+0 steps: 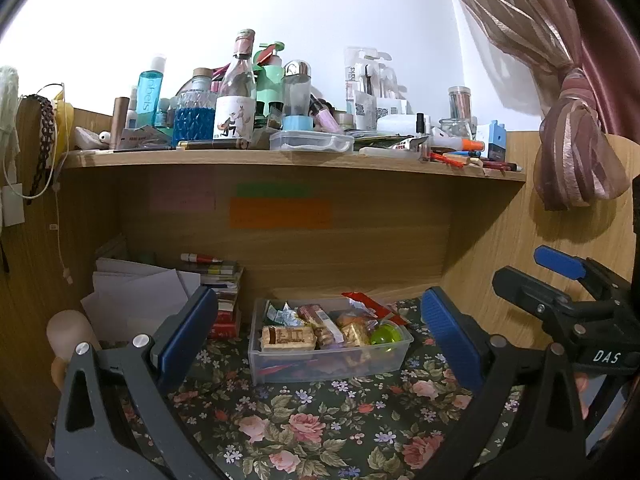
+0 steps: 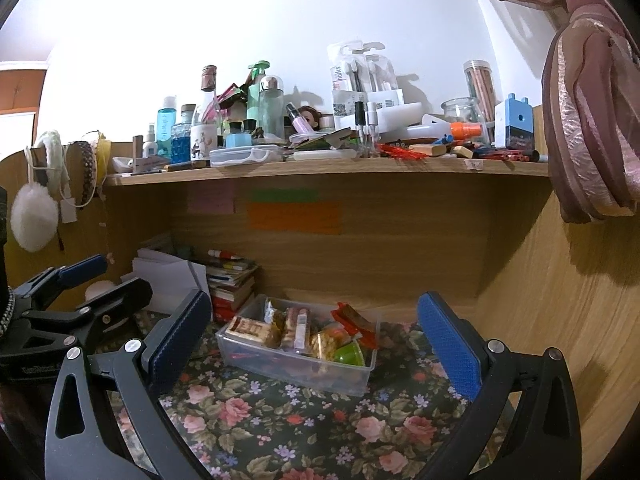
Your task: Organize snacks
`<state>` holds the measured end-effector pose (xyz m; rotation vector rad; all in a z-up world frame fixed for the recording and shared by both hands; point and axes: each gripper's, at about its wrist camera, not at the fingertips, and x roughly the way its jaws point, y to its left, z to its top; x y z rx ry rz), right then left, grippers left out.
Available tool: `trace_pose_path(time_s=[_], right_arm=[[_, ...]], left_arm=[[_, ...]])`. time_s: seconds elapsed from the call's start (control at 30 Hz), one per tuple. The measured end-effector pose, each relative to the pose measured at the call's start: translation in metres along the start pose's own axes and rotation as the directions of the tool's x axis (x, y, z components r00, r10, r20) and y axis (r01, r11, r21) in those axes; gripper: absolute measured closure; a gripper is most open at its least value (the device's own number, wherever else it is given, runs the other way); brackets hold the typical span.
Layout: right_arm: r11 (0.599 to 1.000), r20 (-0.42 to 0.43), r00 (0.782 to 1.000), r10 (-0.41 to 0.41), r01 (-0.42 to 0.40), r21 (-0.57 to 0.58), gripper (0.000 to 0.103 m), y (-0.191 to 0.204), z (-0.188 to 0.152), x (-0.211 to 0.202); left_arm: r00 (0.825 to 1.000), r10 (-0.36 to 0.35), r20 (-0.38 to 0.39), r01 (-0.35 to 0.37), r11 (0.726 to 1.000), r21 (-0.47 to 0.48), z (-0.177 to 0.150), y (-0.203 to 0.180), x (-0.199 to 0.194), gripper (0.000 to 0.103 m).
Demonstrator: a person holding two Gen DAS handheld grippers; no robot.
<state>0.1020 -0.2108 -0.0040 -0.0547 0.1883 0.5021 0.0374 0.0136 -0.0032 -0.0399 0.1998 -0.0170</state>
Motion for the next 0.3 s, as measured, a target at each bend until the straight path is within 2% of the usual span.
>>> trace_pose_path(time_s=[0.3], right_arm=[[1.0,-0.014,1.0,-0.008,0.008,-0.002,0.0,-0.0028,-0.0032,0.0077]], left_arm=[[1.0,0.01,-0.008,-0.01,1.0,-0.008,-0.002,0.0058,0.0038,0.0]])
